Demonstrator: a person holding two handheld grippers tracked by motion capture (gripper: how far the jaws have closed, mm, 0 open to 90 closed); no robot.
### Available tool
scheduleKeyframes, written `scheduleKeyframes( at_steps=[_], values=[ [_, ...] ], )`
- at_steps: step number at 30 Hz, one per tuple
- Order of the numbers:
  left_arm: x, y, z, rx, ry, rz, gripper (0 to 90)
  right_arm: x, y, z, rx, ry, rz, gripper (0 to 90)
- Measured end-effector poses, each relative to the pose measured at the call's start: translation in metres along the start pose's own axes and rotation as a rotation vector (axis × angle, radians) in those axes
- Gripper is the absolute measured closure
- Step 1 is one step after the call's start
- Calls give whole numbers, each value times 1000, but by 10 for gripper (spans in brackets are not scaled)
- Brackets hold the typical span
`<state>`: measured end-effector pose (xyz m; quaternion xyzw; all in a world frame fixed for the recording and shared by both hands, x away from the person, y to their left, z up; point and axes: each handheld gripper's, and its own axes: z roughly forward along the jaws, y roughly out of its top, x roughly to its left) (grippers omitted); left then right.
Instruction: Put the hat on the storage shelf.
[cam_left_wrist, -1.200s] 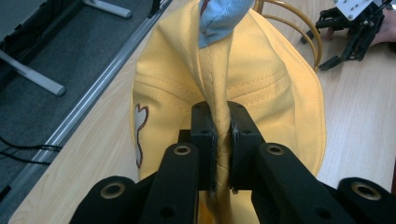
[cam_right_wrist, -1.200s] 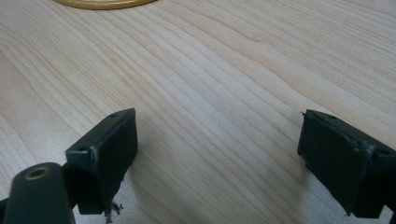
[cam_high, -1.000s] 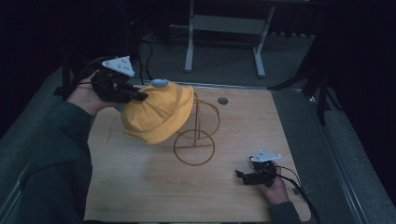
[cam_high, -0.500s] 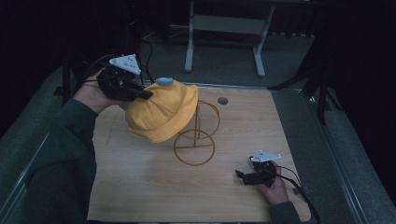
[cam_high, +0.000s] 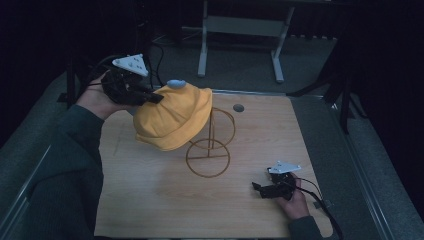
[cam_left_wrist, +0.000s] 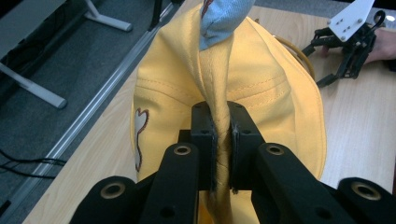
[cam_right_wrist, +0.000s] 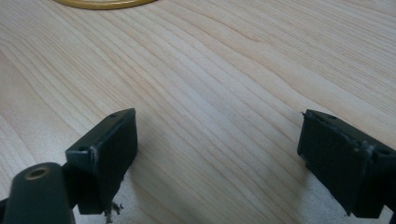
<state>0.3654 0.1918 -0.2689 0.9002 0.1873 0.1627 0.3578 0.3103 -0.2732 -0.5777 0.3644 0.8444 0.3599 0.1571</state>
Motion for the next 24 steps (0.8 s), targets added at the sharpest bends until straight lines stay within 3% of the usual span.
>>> scheduleKeyframes(
  at_steps=[24],
  values=[
    [-7, 31, 26, 19, -29, 37, 829, 0, 0, 0, 1, 0, -2, 119]
  ],
)
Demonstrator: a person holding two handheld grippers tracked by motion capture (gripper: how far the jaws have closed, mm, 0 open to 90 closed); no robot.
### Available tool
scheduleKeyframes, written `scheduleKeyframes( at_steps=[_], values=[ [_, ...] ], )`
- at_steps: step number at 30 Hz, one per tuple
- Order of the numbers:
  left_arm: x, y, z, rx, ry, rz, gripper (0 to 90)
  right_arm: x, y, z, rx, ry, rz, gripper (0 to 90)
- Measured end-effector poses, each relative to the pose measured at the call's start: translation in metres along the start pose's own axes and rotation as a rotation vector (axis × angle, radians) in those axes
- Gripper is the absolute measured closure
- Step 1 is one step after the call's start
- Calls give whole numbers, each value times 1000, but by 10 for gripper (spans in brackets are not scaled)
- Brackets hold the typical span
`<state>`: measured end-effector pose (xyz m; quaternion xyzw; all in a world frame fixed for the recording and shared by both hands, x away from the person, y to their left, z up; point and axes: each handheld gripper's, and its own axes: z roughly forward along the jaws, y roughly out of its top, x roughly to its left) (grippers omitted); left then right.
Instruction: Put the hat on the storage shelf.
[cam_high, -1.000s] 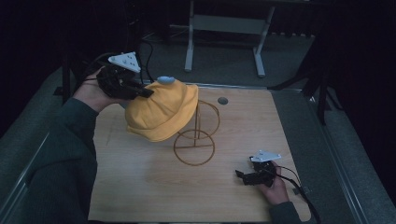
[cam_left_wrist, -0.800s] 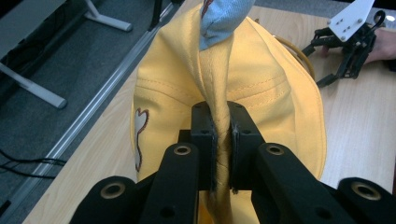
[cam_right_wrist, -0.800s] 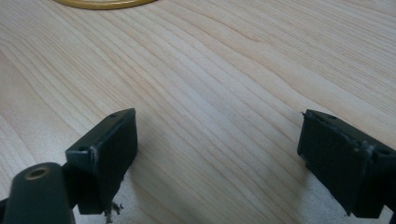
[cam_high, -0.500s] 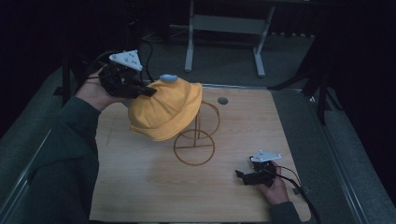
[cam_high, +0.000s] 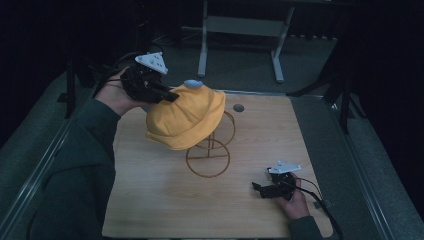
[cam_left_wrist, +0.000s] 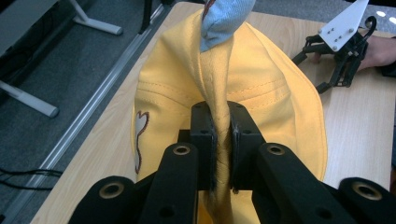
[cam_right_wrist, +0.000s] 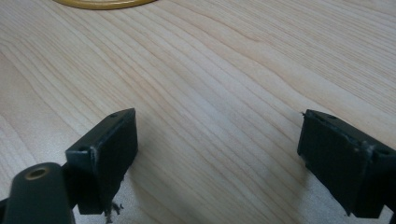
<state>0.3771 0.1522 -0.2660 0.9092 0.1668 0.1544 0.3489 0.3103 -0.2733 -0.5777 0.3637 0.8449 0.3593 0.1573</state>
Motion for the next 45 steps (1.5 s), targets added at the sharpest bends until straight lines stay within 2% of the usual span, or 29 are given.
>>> scheduleKeyframes(
  at_steps=[10, 23, 26, 30, 32, 34, 35, 36, 37, 41, 45],
  values=[
    [-2, 11, 18, 0, -20, 12, 828, 0, 0, 0, 0, 1, 0, 119],
    [-13, 38, 55, -6, -44, 31, 821, 0, 0, 0, 0, 0, 0, 119],
    [-15, 44, 63, -18, -36, 17, 814, 0, 0, 0, 0, 1, 0, 119],
    [-18, 50, 79, -1, -18, 20, 803, 0, 0, 0, 0, 1, 1, 119],
    [-19, 51, 85, 5, -15, 7, 751, 0, 0, 0, 0, 1, 0, 119],
    [-17, 52, 86, -11, -20, -26, 614, 0, 0, 0, 0, 0, 0, 119],
    [-17, 52, 86, -11, -20, -26, 561, 0, 0, 0, 0, 0, 0, 119],
    [-13, 52, 82, -52, -50, -83, 500, 0, 0, 0, 0, 1, 0, 119],
    [-12, 51, 78, -75, -61, -104, 474, 0, 0, 0, -1, 0, 0, 119],
    [-8, 47, 59, -156, -22, -133, 345, 0, 0, 0, -1, 0, 0, 119],
    [-2, 39, 41, -216, 11, -176, 307, 0, 0, 0, 0, 1, 0, 119]
  ],
)
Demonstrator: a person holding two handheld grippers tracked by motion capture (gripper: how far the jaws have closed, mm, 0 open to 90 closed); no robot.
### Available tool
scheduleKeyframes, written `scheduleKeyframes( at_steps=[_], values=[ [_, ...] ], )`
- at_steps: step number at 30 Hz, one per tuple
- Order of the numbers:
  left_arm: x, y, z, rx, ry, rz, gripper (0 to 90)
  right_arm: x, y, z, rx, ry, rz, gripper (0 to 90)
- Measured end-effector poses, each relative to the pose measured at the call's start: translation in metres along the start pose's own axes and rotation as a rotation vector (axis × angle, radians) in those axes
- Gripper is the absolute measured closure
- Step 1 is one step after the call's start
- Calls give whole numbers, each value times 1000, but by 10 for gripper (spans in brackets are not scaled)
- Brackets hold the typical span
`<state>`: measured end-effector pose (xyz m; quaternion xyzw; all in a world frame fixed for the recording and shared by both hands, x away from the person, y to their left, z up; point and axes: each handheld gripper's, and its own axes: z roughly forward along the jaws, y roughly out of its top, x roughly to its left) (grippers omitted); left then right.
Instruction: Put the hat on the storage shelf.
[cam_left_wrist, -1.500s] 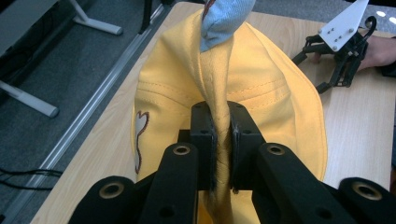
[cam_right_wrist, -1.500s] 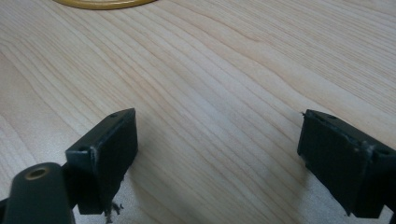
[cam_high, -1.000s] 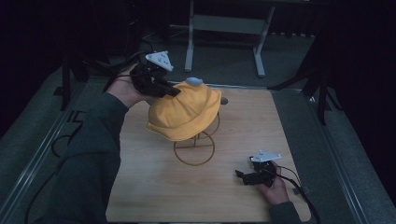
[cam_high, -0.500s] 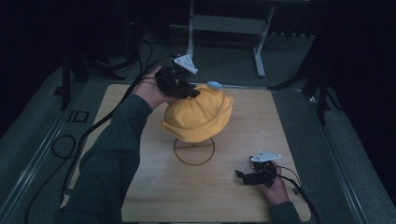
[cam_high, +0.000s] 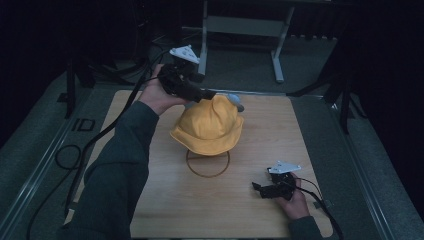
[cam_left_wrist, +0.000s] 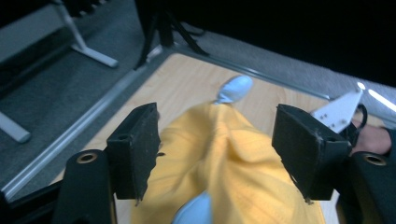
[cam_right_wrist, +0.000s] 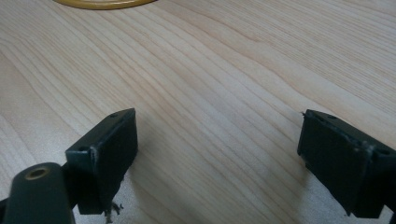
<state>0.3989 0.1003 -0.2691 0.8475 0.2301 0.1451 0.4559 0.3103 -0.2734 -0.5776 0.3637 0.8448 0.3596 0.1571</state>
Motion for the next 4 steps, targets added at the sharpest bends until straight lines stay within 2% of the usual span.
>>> scheduleKeyframes(
  at_steps=[4],
  values=[
    [8, -7, -15, -25, 31, -33, 305, 0, 0, 0, 0, 0, 0, 119]
  ],
)
